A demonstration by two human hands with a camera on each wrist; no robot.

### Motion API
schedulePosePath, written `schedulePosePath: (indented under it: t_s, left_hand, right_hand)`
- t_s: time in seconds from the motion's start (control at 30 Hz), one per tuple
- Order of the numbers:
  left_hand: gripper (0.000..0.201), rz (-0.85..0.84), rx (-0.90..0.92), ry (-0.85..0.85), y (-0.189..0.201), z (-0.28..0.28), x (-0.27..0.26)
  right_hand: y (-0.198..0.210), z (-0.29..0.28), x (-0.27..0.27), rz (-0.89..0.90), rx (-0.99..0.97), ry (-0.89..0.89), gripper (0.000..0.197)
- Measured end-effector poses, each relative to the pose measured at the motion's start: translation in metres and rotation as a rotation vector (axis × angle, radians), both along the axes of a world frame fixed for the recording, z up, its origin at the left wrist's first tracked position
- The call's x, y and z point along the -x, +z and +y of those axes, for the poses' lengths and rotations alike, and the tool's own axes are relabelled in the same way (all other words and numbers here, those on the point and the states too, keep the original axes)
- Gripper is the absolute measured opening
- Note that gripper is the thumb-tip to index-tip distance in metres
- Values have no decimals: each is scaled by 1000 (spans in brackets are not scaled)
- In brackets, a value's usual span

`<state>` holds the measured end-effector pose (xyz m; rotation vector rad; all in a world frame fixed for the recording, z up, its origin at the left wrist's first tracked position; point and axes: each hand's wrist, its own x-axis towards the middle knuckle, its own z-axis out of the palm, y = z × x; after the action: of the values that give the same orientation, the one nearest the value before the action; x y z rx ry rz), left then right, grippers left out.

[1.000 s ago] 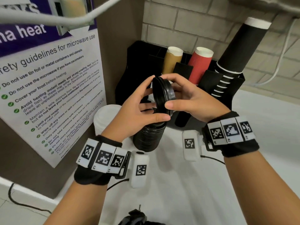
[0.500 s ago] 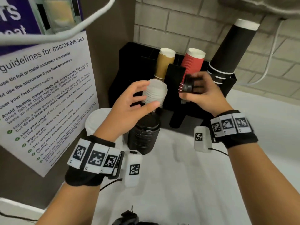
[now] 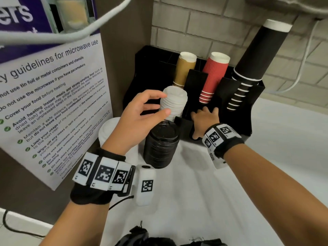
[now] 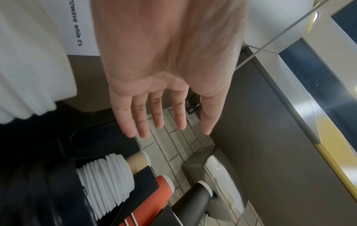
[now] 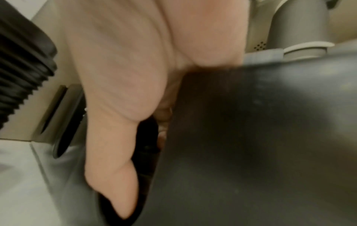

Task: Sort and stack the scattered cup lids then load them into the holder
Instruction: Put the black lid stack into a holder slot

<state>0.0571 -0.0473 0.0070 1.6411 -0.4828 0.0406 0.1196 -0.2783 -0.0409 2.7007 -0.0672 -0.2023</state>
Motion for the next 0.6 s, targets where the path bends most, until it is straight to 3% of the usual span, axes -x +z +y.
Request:
schedulePosePath:
  t_s: [0.17, 0.3, 0.4, 0.5, 0.53, 0.6]
  left_hand:
    - [29, -9, -3, 20, -1, 1, -1]
    - [29, -9, -2, 21, -4, 2, -2]
    - [29, -5, 4, 38, -5, 5, -4]
    - [28, 1, 12, 62, -5, 8, -5]
    - [30, 6, 15, 69, -4, 9, -5]
    - [34, 11, 28, 77, -3, 10, -5]
  right_hand:
    - [0, -6, -7, 102, -123, 19, 64]
    - [10, -5, -8, 285, -220, -44, 44]
    - [21, -6, -2, 111, -307, -18, 25]
    - [34, -1, 12, -370, -711, 133, 17]
    - [39, 8, 21, -423, -910, 204, 14]
    - [42, 28, 37, -261, -1180, 293, 32]
